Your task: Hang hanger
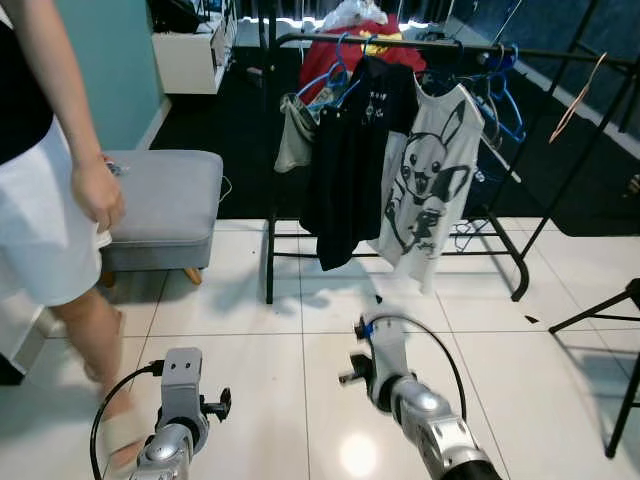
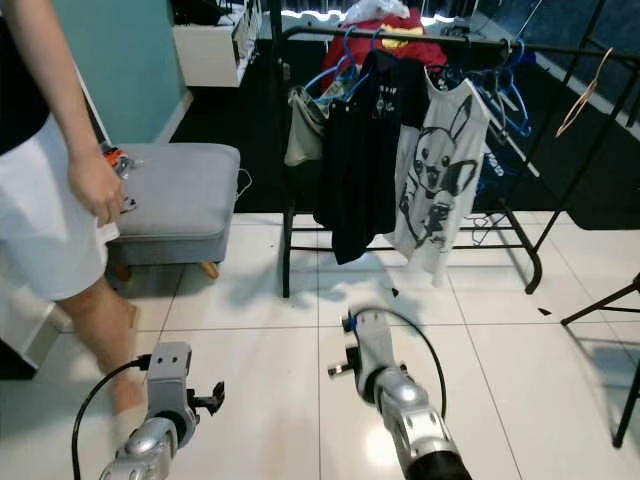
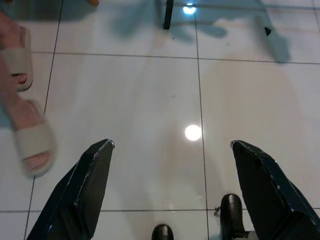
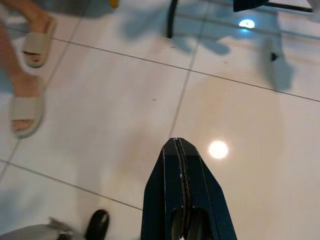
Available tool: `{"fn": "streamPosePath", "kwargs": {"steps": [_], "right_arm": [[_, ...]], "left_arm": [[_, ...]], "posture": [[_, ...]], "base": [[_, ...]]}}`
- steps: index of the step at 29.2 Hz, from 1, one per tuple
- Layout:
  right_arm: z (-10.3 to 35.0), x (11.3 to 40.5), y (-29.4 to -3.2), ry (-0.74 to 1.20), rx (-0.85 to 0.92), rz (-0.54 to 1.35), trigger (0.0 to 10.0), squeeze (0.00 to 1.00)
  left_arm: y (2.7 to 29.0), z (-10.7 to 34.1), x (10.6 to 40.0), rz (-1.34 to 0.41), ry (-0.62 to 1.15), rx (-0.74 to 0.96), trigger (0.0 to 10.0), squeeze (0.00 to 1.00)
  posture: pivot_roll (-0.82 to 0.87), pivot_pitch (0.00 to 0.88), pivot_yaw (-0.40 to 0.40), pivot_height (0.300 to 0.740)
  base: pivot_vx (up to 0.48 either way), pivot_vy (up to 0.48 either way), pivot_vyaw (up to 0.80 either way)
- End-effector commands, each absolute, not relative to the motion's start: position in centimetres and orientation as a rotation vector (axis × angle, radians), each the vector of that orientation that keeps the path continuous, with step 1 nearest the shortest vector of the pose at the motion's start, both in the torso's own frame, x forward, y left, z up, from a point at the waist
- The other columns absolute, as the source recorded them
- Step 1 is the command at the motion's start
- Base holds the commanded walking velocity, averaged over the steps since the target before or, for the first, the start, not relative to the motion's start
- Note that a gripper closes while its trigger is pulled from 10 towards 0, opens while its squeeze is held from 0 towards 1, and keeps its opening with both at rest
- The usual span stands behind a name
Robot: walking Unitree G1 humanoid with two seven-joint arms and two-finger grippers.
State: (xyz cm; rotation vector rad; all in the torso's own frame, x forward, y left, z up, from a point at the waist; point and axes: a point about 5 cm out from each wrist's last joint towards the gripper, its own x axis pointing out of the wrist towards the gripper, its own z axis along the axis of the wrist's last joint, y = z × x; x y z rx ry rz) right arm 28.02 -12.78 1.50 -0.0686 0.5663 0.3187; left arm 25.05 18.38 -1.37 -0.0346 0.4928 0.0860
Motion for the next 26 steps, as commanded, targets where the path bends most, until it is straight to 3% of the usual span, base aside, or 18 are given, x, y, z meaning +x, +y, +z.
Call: {"fn": "streamPosePath", "kwargs": {"steps": [1, 4, 17, 26], "right_arm": [[1.4, 28.0, -13.2, 0.551, -0.075, 0.297, 10.0, 0.0], [1.4, 28.2, -13.8, 0.536, -0.05, 0.258, 10.0, 0.0], [2.0, 28.7, -14.3, 0.417, -0.01, 0.281, 10.0, 0.0], [2.4, 29.1, -13.7, 0.395, -0.018, 0.306, 10.0, 0.0]], "left_arm": [[18.3, -1.2, 24.9, 0.095, 0.468, -0.022, 10.0, 0.0], [18.7, -0.4, 25.2, 0.116, 0.405, 0.036, 10.0, 0.0], [16.4, 3.1, 26.5, 0.043, 0.26, -0.032, 10.0, 0.0], [16.6, 3.9, 26.8, 0.053, 0.21, -0.013, 10.0, 0.0]], "posture": [[0.01, 0.042, -0.059, 0.74], [0.0, 0.044, -0.049, 0.74], [-0.01, 0.043, -0.054, 0.74], [-0.03, 0.031, -0.039, 0.74]], "base": [[0.0, 0.0, 0.0], [0.0, 0.0, 0.0], [0.0, 0.0, 0.0], [0.0, 0.0, 0.0]]}}
